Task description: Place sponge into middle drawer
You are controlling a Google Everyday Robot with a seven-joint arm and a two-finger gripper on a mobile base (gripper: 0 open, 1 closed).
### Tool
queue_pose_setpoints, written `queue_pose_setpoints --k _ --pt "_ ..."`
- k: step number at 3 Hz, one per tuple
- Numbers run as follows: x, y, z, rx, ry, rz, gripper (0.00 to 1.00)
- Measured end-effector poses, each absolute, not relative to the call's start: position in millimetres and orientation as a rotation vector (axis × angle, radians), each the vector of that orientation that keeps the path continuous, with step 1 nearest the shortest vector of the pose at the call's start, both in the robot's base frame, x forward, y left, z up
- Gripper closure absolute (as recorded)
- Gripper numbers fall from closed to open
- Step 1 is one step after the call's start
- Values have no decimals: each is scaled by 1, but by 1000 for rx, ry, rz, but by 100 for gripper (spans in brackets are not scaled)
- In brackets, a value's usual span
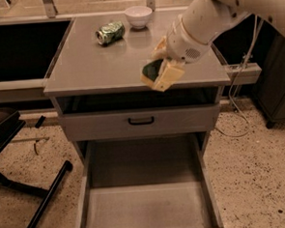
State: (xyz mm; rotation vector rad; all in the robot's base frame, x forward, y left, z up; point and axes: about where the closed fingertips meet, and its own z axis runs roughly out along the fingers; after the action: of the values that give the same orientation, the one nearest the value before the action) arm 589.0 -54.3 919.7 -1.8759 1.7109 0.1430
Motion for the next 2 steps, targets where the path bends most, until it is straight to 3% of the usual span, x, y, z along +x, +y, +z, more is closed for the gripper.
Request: queue_pose_setpoints --k 2 --pt "518 -59 895 -1881 1777 73 100"
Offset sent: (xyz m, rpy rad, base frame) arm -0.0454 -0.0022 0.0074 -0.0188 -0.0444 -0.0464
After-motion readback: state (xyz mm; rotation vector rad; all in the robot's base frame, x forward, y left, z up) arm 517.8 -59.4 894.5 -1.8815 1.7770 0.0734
